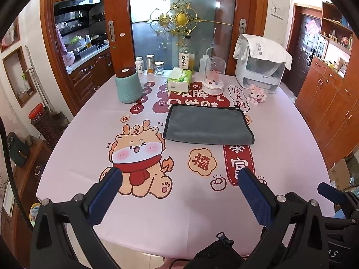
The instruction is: Fold towel
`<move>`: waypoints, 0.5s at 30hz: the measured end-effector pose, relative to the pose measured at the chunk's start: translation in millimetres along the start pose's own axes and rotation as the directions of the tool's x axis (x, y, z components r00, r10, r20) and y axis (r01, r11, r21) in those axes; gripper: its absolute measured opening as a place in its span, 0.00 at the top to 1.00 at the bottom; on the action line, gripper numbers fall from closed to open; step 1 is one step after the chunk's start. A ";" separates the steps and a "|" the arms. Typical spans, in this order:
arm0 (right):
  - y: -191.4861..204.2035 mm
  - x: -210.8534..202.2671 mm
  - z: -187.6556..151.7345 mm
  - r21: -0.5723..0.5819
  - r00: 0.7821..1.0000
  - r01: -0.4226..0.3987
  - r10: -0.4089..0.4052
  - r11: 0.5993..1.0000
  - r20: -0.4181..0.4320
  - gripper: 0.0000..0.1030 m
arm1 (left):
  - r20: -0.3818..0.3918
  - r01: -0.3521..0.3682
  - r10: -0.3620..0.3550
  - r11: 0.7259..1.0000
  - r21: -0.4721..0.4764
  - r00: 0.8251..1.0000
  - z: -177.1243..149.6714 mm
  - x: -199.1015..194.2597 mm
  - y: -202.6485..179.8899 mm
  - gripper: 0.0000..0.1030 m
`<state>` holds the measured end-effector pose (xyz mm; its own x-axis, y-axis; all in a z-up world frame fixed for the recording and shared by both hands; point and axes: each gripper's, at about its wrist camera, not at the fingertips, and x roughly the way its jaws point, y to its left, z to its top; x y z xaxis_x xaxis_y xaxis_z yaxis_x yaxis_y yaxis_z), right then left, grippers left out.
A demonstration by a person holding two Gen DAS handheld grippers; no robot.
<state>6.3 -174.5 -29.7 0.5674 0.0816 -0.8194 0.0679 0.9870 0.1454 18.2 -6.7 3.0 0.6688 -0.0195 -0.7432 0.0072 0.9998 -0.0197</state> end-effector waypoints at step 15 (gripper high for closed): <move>0.8 -2.0 0.2 0.001 1.000 0.004 -0.004 1.000 0.000 0.07 | 0.003 0.006 -0.006 1.000 -0.001 1.000 -0.8 -1.2 1.3 0.01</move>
<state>5.4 -174.0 -27.8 0.5671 0.0773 -0.8200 0.0712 0.9873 0.1423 16.8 -5.4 3.3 0.6710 -0.0254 -0.7410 0.0105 0.9996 -0.0248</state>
